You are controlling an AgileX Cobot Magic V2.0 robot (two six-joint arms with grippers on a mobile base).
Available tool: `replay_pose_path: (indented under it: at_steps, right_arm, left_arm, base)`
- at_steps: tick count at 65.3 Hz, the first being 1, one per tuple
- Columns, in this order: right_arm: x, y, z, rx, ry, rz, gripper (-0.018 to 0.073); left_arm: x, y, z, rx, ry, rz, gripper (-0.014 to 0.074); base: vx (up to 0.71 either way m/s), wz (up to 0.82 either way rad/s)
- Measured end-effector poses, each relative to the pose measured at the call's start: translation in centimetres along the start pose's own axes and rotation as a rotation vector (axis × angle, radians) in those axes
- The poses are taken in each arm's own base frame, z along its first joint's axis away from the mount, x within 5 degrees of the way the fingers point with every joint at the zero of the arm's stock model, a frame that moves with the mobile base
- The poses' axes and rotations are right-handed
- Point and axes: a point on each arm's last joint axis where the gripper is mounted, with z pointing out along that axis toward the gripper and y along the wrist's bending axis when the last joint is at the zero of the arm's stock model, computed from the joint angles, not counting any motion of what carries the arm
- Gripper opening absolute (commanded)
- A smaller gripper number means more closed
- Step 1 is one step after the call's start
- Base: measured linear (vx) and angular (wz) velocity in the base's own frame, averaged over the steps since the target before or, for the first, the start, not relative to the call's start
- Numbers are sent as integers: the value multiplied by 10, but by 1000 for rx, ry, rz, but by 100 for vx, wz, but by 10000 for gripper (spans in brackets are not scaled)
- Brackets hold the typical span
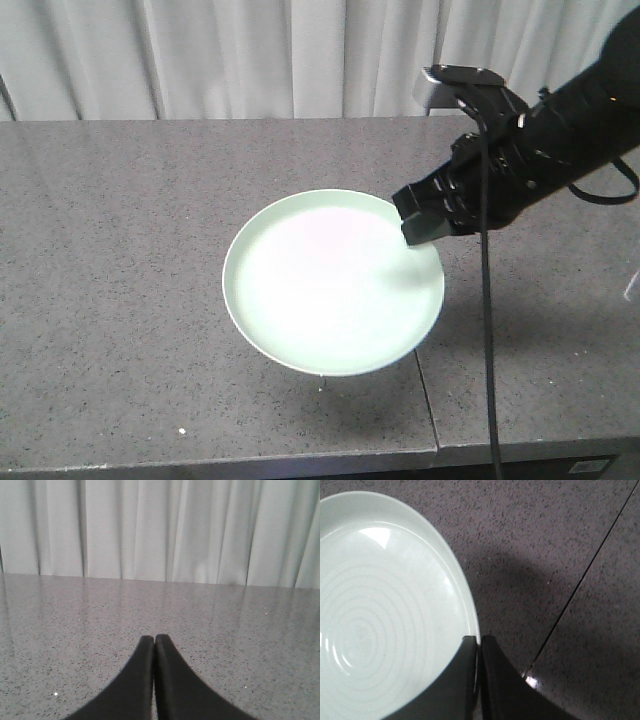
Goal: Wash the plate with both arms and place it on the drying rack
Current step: 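Close the right gripper on the plate rim and lift it, then hold the plate in the right gripper while the base drives to the sink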
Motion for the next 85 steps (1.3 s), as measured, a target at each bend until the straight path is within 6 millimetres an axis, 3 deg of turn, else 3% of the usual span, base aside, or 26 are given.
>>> replay_pose_path:
  at_steps: [17, 30, 85]
  right_arm:
    - [58, 23, -38, 5, -40, -16, -8]
    - [85, 30, -47, 4, -43, -19, -8]
    - [92, 34, -53, -4, -31, -28, -8]
  left_arm:
    - [0, 0, 0, 0, 0, 0, -6]
    - [0, 0, 0, 0, 0, 0, -6]
    - [0, 0, 0, 0, 0, 0, -6]
  base:
    - [0, 0]
    - [0, 0]
    - [-2, 8]
